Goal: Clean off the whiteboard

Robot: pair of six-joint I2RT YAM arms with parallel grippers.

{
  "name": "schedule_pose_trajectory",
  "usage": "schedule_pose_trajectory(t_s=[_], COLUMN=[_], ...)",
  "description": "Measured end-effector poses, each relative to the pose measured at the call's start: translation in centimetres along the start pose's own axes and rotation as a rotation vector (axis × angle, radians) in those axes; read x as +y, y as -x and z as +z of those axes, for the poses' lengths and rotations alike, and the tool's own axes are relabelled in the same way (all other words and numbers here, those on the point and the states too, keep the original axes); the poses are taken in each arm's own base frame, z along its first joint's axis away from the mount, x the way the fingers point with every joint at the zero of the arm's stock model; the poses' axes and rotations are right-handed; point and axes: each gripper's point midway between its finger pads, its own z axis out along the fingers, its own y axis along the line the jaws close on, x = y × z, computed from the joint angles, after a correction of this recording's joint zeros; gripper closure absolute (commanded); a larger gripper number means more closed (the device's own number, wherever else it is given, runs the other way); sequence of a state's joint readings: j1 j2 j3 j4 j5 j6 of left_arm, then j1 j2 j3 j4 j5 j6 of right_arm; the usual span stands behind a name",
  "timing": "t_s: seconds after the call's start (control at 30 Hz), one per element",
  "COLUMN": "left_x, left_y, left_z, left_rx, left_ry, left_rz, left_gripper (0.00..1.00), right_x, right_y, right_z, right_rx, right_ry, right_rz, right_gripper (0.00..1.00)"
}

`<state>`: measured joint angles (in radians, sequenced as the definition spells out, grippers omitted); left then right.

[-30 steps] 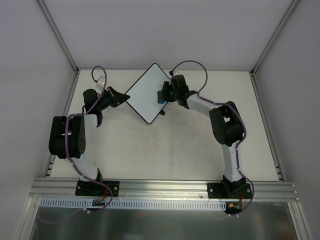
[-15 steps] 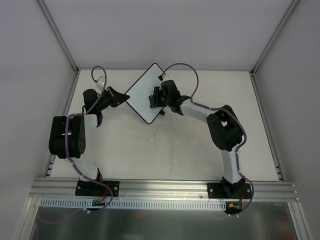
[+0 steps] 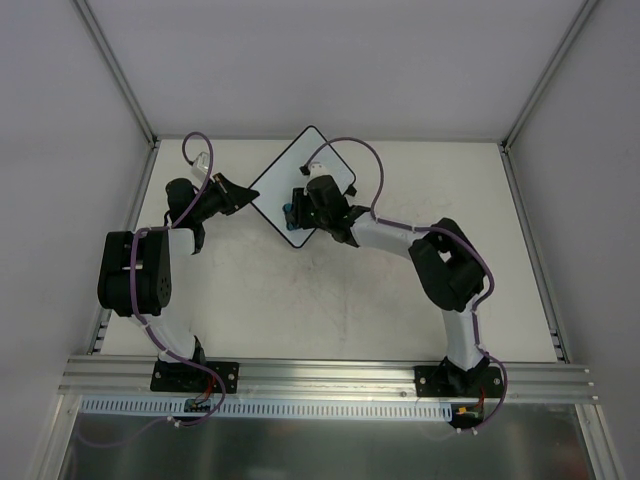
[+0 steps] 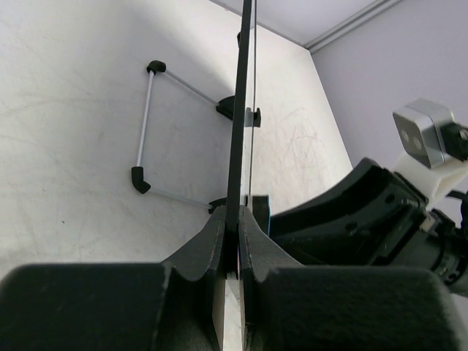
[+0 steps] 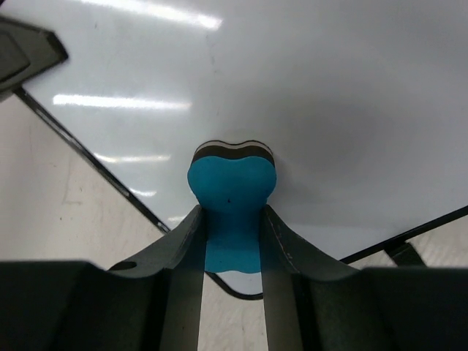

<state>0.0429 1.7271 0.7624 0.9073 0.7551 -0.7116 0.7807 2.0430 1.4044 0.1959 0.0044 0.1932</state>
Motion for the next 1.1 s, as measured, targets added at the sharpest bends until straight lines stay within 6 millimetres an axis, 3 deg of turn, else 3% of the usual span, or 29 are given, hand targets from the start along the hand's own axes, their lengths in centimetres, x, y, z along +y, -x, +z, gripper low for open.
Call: schedule_pose_trajectory(t_s=[0.37, 0.57, 0.63, 0.73, 0.9, 1.0, 1.1], left_x=[-0.5, -0.9, -0.8, -0.7, -0.8, -0.8, -0.8], left_y=[0.0, -0.2, -0.2, -0.2, -0.2, -0.2, -0.2], left_z=[0.0, 0.2, 0.3, 0.3, 0.3, 0.3, 0.4], left_rx=[0.008, 0.012, 0.011, 0.010, 0.010, 0.010, 0.010], left_ry=[-0.034, -0.050, -0.051, -0.052, -0.053, -0.054, -0.053], left_rz=[0.058, 0.043, 0.035, 0.025, 0.020, 0.019, 0.017], left_gripper=[1.00, 1.00, 1.00, 1.00, 1.00, 1.00, 1.00], right_x=[3.3, 3.8, 4.2, 4.9, 4.5, 2.3, -2.3], right_y=[-6.5, -11.8, -12.6, -12.1, -8.9, -7.5, -6.9], right_z=[-1.6, -4.8, -6.2, -9.0, -13.3, -15.0, -15.8], right_rx=[0.116, 0.260, 0.289, 0.293, 0.217, 0.202, 0.219], right_ry=[0.050, 0.040, 0.041, 0.051, 0.027, -0.025, -0.130], right_rz=[-0.061, -0.121, -0.147, -0.173, -0.178, -0.153, -0.096], right_gripper=[1.00, 1.00, 1.00, 1.00, 1.00, 1.00, 1.00])
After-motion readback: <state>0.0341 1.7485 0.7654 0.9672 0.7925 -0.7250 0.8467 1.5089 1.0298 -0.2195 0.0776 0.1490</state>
